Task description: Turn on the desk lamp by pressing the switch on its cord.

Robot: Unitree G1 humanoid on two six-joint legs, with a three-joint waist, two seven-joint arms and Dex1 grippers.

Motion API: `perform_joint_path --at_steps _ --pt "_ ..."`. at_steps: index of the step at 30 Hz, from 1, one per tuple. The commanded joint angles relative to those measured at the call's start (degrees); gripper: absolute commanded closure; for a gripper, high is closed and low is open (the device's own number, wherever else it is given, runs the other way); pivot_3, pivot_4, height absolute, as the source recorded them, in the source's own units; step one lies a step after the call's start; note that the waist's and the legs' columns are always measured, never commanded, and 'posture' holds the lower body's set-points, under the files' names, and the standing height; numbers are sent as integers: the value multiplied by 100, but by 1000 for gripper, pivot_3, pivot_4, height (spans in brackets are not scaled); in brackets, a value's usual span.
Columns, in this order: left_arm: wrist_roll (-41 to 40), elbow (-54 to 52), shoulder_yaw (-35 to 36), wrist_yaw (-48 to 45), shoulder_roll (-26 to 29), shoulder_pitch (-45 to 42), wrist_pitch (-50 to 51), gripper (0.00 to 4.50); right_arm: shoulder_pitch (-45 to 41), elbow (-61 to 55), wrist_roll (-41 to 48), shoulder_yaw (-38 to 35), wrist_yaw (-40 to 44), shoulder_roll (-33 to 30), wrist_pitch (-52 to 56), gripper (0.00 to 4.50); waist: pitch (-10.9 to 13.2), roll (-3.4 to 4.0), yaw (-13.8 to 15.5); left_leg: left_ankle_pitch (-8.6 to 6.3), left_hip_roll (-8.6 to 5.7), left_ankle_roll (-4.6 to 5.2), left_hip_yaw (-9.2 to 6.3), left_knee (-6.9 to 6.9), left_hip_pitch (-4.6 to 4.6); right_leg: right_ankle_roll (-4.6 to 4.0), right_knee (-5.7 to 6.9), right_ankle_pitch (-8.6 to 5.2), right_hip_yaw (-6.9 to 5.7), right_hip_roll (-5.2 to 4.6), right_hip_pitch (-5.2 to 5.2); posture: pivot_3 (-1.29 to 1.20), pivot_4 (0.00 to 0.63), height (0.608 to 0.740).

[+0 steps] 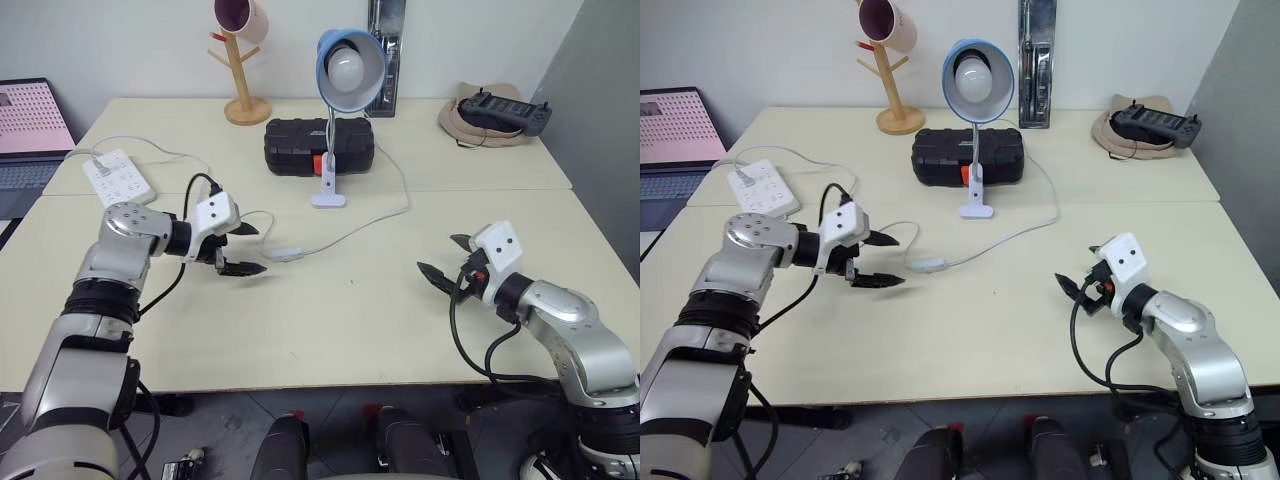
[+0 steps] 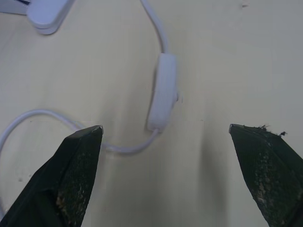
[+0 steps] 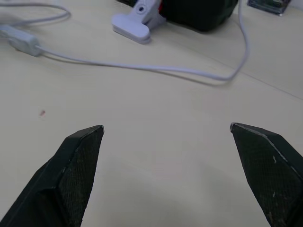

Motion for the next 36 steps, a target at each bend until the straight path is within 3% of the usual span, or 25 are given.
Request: perform_joint_path --at_steps 1,10,20,21,22,36 --pt "371 780 -168 -134 -194 -540 -681 35 81 -572 281 -65 -33 53 236 0 0 0 1 0 -1 0 0 1 0 0 0 0 0 0 0 0 150 740" --pt "1079 2290 -365 123 -718 -1345 -1429 35 406 -1557 1486 -78 346 -110 1112 0 3 -5 -3 0 -2 1 -4 1 -3 3 0 -1 -3 0 0 0 150 740" --pt "1500 2738 -345 347 -784 -1546 -1612 35 622 -1652 1479 -113 238 -287 1059 0 3 -5 -3 0 -2 1 -9 2 -2 5 3 -2 -6 0 1 0 150 740" --pt "1501 2755 -321 351 -797 -1556 -1616 406 643 -1645 1459 -106 231 -293 1033 0 3 -6 -2 0 -2 1 -8 2 -2 5 3 -2 -6 1 1 0 150 740" --pt "1503 2768 -303 351 -813 -1565 -1612 476 660 -1625 1423 -95 220 -301 994 0 3 -5 -2 0 -2 1 -9 2 -2 5 3 -2 -6 1 1 0 150 740" --pt "1566 2804 -273 308 -883 -1586 -1628 3524 754 -1476 1173 -71 121 -310 672 0 3 -6 -2 0 -2 1 -9 3 -1 5 5 -2 -6 1 1 0 150 740"
